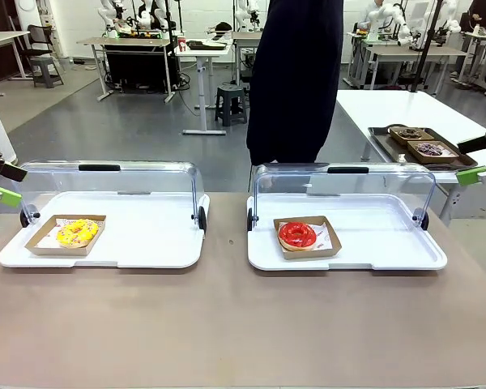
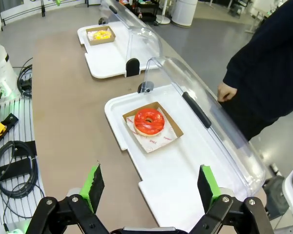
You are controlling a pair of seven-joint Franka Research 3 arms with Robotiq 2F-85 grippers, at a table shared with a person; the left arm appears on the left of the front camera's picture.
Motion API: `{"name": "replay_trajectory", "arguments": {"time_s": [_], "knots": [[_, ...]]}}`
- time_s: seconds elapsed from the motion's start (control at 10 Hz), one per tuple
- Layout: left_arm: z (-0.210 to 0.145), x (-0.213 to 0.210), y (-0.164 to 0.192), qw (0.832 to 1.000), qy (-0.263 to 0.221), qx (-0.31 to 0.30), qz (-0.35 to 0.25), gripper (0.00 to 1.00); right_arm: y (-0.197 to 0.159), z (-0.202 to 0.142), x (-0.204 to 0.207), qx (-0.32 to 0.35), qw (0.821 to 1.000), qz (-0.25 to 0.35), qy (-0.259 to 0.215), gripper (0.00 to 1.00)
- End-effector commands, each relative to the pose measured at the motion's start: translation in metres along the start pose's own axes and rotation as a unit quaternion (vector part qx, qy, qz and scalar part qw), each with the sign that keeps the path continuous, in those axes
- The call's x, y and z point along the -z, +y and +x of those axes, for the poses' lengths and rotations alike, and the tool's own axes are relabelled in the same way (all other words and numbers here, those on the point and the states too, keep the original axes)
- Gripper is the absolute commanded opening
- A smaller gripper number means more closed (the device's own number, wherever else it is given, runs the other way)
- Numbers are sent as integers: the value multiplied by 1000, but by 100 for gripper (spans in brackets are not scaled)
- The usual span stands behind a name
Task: Provide the desired donut to the person.
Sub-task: Place the picked Paper togo box onto the Handle tray extended by the person.
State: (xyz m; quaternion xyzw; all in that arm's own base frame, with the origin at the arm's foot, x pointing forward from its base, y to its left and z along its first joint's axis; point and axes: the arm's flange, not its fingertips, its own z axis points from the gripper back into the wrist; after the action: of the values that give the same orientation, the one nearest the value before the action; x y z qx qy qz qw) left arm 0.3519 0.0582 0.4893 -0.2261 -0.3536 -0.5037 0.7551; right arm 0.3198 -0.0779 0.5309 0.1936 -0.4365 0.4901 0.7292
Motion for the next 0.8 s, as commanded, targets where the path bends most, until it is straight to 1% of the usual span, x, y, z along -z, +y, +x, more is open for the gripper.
{"name": "replay_trajectory", "arguments": {"time_s": [0.0,0.7], "knots": [[-1,1,0,1000,1,-2,1,100,1,1,2,-3,1000,1,-5,100],[-1,1,0,1000,1,-2,1,100,1,1,2,-3,1000,1,-5,100]]}}
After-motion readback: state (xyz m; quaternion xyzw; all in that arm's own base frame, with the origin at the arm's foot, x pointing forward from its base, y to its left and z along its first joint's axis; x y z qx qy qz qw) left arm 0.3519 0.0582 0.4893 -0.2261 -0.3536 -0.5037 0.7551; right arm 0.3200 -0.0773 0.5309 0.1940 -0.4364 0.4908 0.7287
